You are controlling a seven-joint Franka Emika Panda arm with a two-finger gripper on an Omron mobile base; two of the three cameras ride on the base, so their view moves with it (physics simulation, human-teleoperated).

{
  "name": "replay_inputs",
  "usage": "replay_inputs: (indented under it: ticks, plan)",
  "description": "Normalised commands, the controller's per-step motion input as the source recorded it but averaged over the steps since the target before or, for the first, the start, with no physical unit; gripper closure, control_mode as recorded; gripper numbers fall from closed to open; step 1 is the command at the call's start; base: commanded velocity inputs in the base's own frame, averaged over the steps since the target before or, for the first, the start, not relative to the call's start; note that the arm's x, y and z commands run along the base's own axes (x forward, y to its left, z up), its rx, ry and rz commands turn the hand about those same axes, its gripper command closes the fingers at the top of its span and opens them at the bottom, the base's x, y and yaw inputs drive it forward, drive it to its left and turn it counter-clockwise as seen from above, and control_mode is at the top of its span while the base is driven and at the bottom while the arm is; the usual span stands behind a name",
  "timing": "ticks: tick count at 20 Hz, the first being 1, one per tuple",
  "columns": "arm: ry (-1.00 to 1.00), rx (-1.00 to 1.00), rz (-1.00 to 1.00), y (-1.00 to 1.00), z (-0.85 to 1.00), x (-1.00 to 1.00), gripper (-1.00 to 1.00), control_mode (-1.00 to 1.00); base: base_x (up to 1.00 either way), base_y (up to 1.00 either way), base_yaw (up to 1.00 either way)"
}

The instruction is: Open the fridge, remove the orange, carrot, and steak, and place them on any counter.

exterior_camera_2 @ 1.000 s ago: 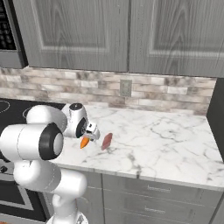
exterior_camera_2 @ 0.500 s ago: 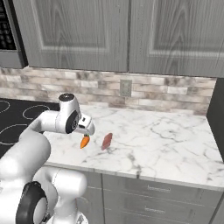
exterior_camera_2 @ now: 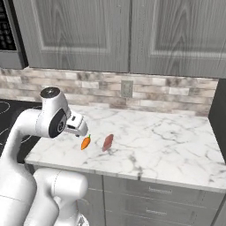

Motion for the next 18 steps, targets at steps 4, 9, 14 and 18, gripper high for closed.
replay_inputs:
  ticks: [4, 9, 14, 18]
  plan:
    - [-0.03, 0.00, 0.00, -0.08, 0.91, -0.81, -1.00, -1.00, 0.00, 0.00, 0.00]
    - [0.00, 0.00, 0.00, -0.01, 0.65, -0.59, -1.00, -1.00, 0.00, 0.00, 0.00]
    - [0.00, 0.00, 0.00, 0.00, 0.33, -0.44, -1.00, -1.00, 0.00, 0.00, 0.00]
    - [0.00, 0.00, 0.00, 0.00, 0.16, -0.35, -1.00, -1.00, 0.00, 0.00, 0.00]
